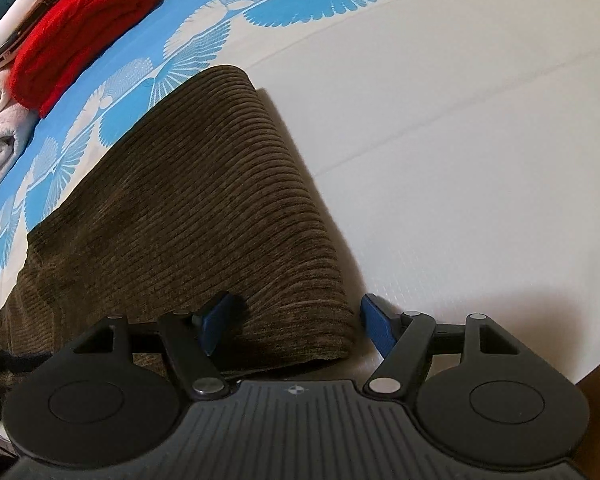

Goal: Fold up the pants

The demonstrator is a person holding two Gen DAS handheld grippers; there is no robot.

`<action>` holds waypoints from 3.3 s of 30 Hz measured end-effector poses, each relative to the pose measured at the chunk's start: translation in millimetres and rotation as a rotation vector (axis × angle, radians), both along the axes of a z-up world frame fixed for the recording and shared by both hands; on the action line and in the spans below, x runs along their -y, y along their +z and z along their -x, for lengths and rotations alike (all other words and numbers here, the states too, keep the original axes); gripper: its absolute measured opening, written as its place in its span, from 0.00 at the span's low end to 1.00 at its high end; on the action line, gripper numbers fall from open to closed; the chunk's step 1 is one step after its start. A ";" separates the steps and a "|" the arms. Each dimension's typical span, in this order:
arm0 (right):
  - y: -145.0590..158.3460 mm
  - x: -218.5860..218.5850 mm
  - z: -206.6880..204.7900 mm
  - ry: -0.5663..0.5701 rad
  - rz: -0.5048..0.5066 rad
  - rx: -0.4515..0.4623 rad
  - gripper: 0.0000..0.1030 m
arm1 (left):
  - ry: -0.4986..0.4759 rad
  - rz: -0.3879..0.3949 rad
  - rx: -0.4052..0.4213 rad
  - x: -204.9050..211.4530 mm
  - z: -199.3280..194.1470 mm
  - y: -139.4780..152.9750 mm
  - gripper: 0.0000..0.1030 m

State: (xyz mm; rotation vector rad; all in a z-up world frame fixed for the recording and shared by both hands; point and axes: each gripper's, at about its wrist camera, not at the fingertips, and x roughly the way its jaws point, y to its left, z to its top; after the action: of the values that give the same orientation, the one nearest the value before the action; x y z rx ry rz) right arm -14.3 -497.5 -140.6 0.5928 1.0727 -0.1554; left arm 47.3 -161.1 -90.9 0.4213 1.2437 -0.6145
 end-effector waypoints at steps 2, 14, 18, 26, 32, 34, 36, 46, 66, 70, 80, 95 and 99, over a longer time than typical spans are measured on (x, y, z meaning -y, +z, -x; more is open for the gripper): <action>0.1 -1.3 -1.6 -0.003 0.003 -0.004 0.70 | 0.022 0.015 0.005 -3.4 0.9 3.8 0.43; 1.3 -9.7 -4.7 0.026 0.044 -0.007 0.65 | 0.077 0.017 0.056 -15.6 -5.7 17.3 0.43; 3.8 -11.5 -3.7 0.027 0.067 0.001 0.56 | 0.092 0.031 0.063 -16.0 -8.2 22.8 0.43; 18.1 -17.5 1.3 0.060 0.112 0.059 0.34 | 0.119 0.068 0.075 -16.8 -11.8 31.4 0.43; 76.1 -81.5 18.6 0.353 0.391 0.372 0.30 | 0.275 0.384 0.037 -38.1 -30.6 65.9 0.61; 92.8 -107.9 30.5 0.456 0.459 0.485 0.30 | 0.323 0.529 -0.001 -47.5 -37.4 77.1 0.67; 102.9 -133.9 43.3 0.545 0.521 0.577 0.30 | 0.352 0.654 -0.047 -53.1 -43.3 84.9 0.69; 89.1 -221.2 88.5 0.951 0.728 0.753 0.29 | 0.337 0.617 -0.063 -30.5 -57.2 79.7 0.74; 116.2 -220.0 47.6 1.118 -0.139 0.555 0.30 | 0.581 0.323 0.180 -189.8 -68.0 91.8 0.18; 122.9 -197.1 12.7 0.947 -0.294 0.571 0.33 | 0.669 0.300 0.200 -265.3 -61.7 92.2 0.18; 74.6 -202.1 -60.2 0.526 -0.128 0.346 0.66 | 0.915 0.213 0.122 -387.8 -61.5 51.5 0.67; 10.0 -257.0 -105.3 0.492 -0.160 0.135 0.75 | 0.929 0.449 -0.104 -383.8 -82.4 -15.6 0.86; 10.9 -260.8 -106.7 0.527 -0.164 0.147 0.63 | 0.914 0.412 -0.087 -371.2 -88.0 -21.7 0.84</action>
State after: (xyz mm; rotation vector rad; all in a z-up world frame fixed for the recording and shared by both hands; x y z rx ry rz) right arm 92.3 -236.7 -129.7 0.4420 1.0700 0.4324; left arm 135.3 210.2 -112.6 -0.5154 1.2014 -0.0835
